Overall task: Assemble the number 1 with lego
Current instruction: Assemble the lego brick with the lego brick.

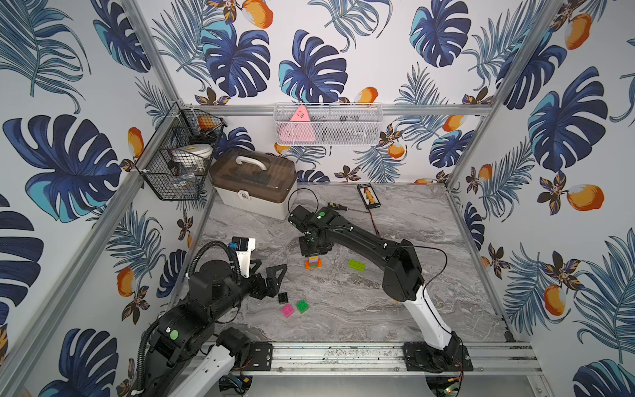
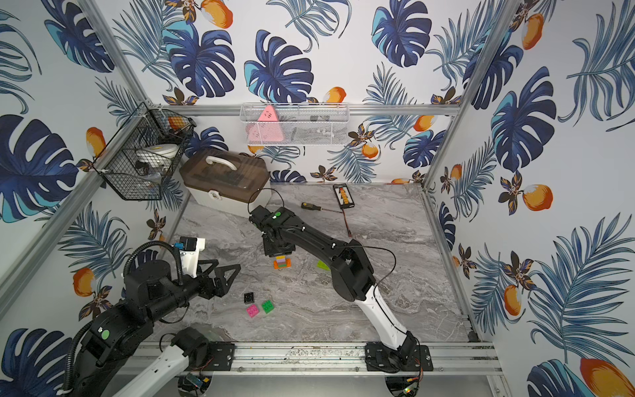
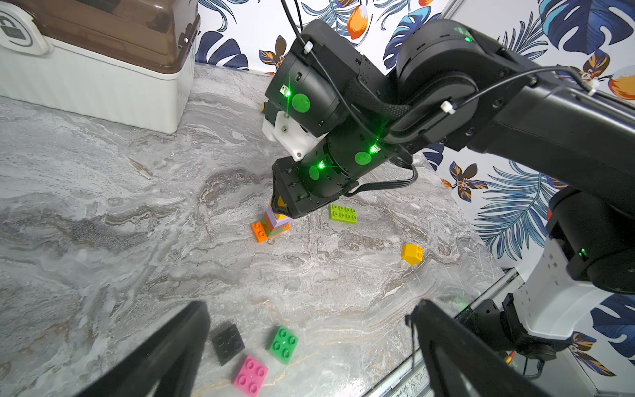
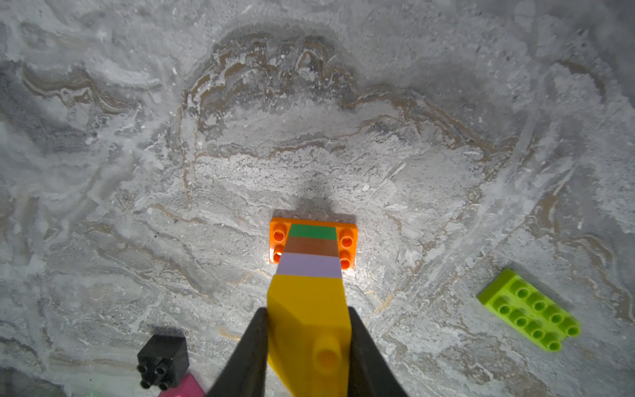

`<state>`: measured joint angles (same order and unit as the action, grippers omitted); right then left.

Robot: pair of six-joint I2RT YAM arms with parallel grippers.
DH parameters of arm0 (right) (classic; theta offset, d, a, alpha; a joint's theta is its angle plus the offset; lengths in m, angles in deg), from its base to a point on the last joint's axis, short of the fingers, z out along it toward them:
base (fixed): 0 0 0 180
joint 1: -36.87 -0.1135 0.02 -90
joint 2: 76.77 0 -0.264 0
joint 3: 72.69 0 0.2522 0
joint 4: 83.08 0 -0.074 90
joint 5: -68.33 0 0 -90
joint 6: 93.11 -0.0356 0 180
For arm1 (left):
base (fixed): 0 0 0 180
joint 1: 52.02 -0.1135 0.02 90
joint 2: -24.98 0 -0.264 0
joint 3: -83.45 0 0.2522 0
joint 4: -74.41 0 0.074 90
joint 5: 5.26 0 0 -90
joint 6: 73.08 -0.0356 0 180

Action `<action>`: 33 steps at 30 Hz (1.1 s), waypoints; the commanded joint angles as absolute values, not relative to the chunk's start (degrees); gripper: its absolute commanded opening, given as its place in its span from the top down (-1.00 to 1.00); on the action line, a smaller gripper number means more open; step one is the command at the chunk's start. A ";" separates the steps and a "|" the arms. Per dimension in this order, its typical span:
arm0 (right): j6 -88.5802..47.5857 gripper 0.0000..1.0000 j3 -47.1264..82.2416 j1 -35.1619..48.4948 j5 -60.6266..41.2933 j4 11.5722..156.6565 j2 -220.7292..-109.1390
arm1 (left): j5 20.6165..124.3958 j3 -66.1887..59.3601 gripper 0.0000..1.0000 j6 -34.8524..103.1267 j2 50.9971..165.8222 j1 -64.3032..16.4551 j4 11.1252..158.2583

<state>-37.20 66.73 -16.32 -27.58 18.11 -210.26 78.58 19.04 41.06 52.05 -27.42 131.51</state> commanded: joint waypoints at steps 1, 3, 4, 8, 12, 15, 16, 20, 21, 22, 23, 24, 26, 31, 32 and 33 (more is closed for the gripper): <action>-38.62 0.59 65.75 -16.48 -27.70 16.65 -210.89 | 78.82 19.04 -0.98 40.93 51.96 -27.56 130.78; -39.15 0.62 64.92 -16.57 -28.07 17.19 -210.47 | 78.85 18.98 -0.98 40.93 51.88 -27.56 130.73; -39.39 0.63 64.57 -16.57 -28.07 17.55 -210.19 | 78.78 18.98 -0.98 40.93 51.90 -27.59 130.72; -40.10 0.66 63.34 -16.96 -28.40 18.13 -209.60 | 78.85 18.94 -0.98 40.92 51.92 -27.59 130.79; -40.34 0.67 62.49 -17.93 -29.90 18.25 -209.45 | 78.76 19.08 -0.98 40.96 51.96 -27.61 130.70; -40.74 0.69 60.99 -18.15 -30.21 18.91 -208.99 | 78.74 19.03 -0.98 40.92 52.01 -27.59 130.80; -40.83 0.70 60.38 -18.15 -30.24 19.45 -208.75 | 78.76 19.04 -0.98 40.96 51.99 -27.63 130.79; -41.10 0.71 58.63 -18.15 -30.28 20.57 -207.79 | 78.76 19.05 -0.98 40.92 52.14 -27.60 130.78; -41.22 0.72 58.83 -18.15 -30.45 19.99 -207.73 | 78.75 19.07 -0.98 40.91 52.13 -27.59 130.72; -41.22 0.72 58.93 -18.15 -30.47 19.68 -207.69 | 78.76 19.07 -0.98 40.94 52.23 -27.63 130.72; -41.09 0.72 58.80 -18.15 -30.39 19.65 -207.49 | 78.73 19.07 -0.98 40.92 52.20 -27.59 130.65; -41.08 0.72 58.41 -18.15 -30.22 19.83 -207.23 | 78.67 19.06 -0.98 40.92 52.23 -27.57 130.66; -41.03 0.72 57.97 -18.15 -29.93 20.16 -206.85 | 78.66 19.11 -0.98 40.91 52.25 -27.59 130.64; -41.17 0.73 56.59 -18.33 -29.93 20.60 -206.08 | 78.76 19.03 -0.98 40.91 52.31 -27.64 130.64; -41.22 0.74 56.03 -18.43 -29.94 20.91 -205.81 | 78.68 19.06 -0.98 40.91 52.33 -27.59 130.63; -41.39 0.74 55.55 -18.41 -30.08 21.30 -205.46 | 78.67 19.07 -0.98 40.91 52.31 -27.59 130.71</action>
